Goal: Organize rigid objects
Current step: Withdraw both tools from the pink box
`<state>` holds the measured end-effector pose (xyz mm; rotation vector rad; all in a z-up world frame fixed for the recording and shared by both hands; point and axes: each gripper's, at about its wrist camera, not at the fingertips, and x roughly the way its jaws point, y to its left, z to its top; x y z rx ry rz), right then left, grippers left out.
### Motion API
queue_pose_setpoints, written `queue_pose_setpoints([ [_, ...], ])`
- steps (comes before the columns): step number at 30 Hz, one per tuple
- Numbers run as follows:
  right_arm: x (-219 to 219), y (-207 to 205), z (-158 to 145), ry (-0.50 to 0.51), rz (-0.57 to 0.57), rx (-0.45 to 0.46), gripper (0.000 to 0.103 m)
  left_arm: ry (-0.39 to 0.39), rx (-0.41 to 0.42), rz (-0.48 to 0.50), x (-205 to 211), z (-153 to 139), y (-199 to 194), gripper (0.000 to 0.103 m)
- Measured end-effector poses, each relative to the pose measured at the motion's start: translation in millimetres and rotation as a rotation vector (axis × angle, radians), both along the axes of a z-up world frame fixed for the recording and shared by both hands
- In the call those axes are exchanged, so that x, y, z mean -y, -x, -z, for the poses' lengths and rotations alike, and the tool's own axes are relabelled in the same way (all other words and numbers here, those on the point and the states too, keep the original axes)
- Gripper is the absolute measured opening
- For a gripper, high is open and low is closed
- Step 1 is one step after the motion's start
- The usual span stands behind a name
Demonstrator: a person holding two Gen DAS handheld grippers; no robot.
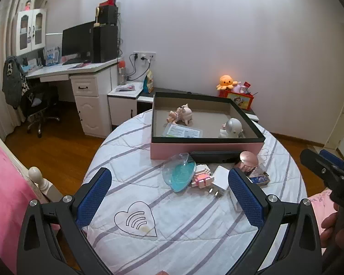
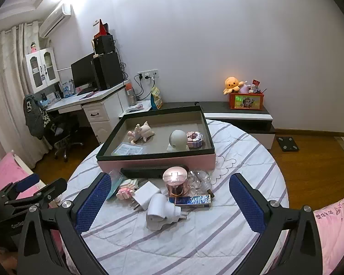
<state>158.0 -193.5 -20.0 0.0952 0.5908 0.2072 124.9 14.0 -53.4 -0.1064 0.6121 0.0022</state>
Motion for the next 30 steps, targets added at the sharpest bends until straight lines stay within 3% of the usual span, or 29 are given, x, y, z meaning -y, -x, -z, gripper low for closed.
queue_pose_setpoints([
  [30,0.5,12.9,4.6,0.007,0.01,-0.009,0.103,0.003,-0.004,-0.012,-3.9,-2.5,9.7,0.103],
])
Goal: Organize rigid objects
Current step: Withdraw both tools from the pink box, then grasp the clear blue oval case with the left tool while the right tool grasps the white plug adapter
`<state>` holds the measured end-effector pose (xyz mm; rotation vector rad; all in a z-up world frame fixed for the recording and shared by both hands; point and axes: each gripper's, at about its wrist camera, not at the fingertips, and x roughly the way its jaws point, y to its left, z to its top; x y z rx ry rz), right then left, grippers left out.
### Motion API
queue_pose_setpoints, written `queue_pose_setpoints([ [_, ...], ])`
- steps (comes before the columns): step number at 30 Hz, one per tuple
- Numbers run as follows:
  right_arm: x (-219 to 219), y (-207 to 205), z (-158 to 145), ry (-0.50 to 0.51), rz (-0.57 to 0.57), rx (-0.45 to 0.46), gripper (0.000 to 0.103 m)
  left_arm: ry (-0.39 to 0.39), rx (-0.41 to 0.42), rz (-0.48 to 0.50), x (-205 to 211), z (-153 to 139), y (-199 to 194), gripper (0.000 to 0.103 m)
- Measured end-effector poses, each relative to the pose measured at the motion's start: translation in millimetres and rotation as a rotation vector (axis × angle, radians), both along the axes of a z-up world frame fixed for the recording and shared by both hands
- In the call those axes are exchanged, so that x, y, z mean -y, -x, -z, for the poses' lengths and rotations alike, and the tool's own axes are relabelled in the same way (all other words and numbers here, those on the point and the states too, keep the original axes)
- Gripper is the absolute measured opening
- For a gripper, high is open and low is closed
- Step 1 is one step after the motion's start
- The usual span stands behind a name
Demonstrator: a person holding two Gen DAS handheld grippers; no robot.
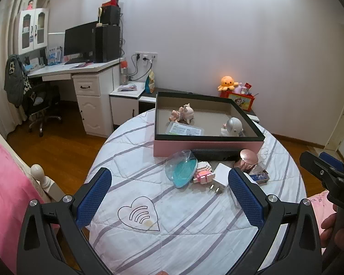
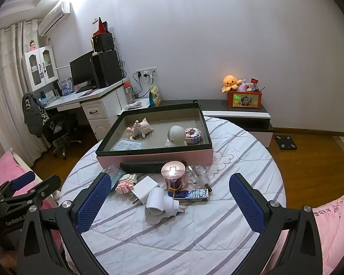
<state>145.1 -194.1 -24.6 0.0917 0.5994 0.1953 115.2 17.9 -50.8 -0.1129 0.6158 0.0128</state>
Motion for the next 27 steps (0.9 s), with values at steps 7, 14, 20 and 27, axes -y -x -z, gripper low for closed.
queue_pose_setpoints([
  [7,0.9,-8.1,11.7,0.01,-0.001,-0.031,0.103,0.004,-0.026,-0.002,-0.9,10.8,-5.2,0.103],
  [14,-2.7,-20.5,34.8,0.031,-0.027,-0.1,0.103,0.01,-0.08,0.002,-0.1,31.4,-18.0,0.103],
  [20,-7.0,-33.2,60.8,0.034,-0.046,-0.179,0.103,0.006,-0.117,0.011,2.1,48.1,-35.9,0.103],
  [27,-12.7,-51.7,85.9,0.011,-0.078,-0.245,0.103,0.006,-0.151,0.015,1.5,63.6,-61.8,0.103],
])
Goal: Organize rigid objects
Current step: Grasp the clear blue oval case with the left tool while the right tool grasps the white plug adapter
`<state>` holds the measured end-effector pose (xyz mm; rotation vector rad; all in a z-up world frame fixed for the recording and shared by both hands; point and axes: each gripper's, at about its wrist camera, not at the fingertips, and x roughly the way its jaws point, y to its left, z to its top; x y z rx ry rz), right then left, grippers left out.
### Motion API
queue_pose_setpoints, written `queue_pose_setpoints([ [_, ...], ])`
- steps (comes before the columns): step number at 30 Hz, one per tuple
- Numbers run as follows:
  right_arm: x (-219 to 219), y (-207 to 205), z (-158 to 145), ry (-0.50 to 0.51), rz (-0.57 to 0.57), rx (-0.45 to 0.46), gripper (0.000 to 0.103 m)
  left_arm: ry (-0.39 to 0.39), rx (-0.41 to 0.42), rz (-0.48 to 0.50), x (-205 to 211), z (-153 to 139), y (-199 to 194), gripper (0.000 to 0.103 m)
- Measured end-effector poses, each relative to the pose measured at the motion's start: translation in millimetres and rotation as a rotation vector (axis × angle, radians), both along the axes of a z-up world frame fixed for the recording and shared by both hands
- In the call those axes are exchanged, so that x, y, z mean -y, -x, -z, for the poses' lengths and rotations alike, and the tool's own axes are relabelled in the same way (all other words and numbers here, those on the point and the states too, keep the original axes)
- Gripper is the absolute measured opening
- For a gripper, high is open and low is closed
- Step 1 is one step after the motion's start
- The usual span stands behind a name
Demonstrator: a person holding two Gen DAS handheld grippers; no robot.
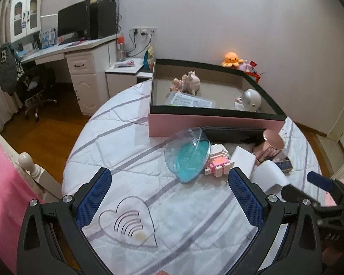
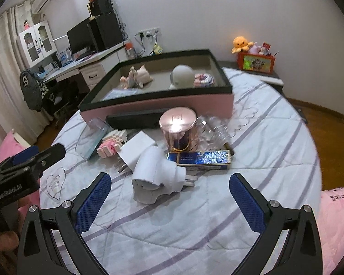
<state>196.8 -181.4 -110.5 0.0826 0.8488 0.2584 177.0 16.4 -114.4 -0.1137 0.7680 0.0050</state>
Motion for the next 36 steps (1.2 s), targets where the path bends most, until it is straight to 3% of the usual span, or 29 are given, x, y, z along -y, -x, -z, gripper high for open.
queue_pose_setpoints([
  [5,-7.6,-12.8,15.6,-0.005,-0.02,-0.036,0.103,-0.006,-0.024,0.0,0.0,11.7,-24.0,0.103],
  [11,-13.5,-24.6,28.8,0.01,-0.028,-0.067,0.092,-0.023,-0.051,0.027,7.3,23.5,-51.5,0.103],
  [14,-17.2,-27.9,33.8,0.019,-0.038,-0.083,0.076,-0.027,-0.075,0.034,9.8,32.9,-65.3,0.103],
  [17,-20.3,-28.1,36.9,0.038,-0.039,-0.079,0.076,0.031,-0.068,0.034,3.8,36.5,-73.7,0.103],
  [19,-20.2,-28.0,37.0,0.037,-0.048,-0.077,0.076,0.057,-0.064,0.049,2.9,37.4,-75.7,0.099],
  [24,-17.2,-26.6,35.8,0.02,-0.063,-0.075,0.075,0.129,-0.053,0.117,5.5,35.6,-71.0,0.066],
  [27,-16.4,-25.3,34.9,0.015,-0.07,-0.078,0.075,0.12,-0.049,0.124,7.4,34.9,-66.9,0.066],
  [28,-17.0,-24.4,34.6,0.016,-0.073,-0.078,0.075,0.103,-0.046,0.116,7.9,34.2,-66.9,0.069],
  [30,-18.3,-22.8,33.9,0.02,-0.079,-0.079,0.075,0.067,-0.037,0.078,5.3,33.0,-67.7,0.085],
  [32,-18.6,-21.7,33.0,0.019,-0.08,-0.08,0.075,0.08,-0.037,0.067,0.4,33.7,-69.6,0.085],
  [34,-18.9,-21.2,32.1,0.018,-0.081,-0.08,0.075,0.075,-0.04,0.069,-0.6,37.1,-70.9,0.082],
  [36,-18.8,-21.7,32.1,0.017,-0.082,-0.081,0.075,0.08,-0.045,0.082,-0.1,41.4,-71.5,0.063],
])
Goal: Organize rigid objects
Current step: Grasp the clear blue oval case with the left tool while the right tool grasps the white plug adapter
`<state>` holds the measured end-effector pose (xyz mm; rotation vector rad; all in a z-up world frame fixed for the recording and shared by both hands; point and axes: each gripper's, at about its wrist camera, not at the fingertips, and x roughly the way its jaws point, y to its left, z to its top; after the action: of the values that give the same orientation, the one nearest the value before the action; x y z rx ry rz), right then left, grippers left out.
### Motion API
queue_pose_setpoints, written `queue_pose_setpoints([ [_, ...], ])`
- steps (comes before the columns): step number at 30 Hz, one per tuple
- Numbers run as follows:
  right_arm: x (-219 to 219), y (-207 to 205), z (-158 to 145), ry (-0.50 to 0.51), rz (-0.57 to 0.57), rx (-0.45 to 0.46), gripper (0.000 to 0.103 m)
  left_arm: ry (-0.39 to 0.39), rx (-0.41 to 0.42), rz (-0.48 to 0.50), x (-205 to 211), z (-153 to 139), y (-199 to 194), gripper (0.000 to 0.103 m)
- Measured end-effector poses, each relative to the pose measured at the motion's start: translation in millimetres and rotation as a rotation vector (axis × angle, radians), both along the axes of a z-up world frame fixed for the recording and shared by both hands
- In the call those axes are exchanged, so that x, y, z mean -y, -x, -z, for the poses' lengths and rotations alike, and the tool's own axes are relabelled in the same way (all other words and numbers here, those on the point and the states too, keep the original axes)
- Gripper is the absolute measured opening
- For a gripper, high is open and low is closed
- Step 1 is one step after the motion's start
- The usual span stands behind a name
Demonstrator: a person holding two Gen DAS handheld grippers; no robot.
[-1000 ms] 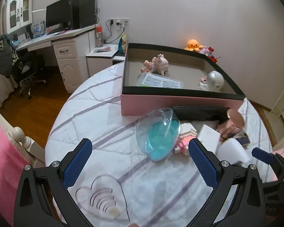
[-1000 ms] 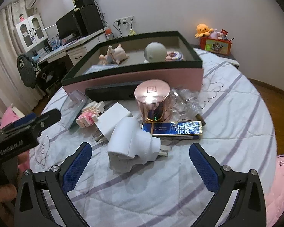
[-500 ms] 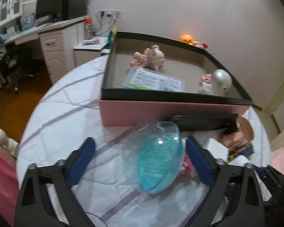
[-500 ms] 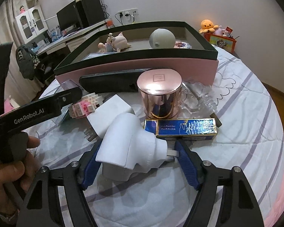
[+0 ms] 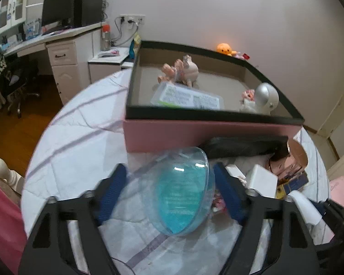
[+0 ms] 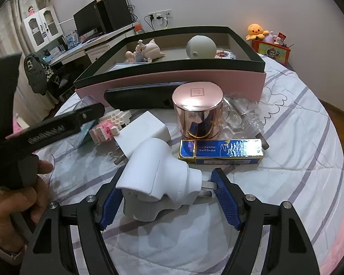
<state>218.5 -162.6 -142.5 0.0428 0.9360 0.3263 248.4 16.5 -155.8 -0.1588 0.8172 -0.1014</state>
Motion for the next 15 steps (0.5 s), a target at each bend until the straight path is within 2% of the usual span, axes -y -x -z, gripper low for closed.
queue_pose_setpoints([
  [4,-1.7,0.3,-0.3,-0.002,-0.012,-0.001,0.075,0.019,-0.006,0.0,-3.6,-1.1,1.6,0.06],
  [15,-3.5,6.1,-11.2,-0.025,-0.042,0.023,0.075,-0.022,0.023,-0.029,-20.8,-15.6,39.3,0.06],
])
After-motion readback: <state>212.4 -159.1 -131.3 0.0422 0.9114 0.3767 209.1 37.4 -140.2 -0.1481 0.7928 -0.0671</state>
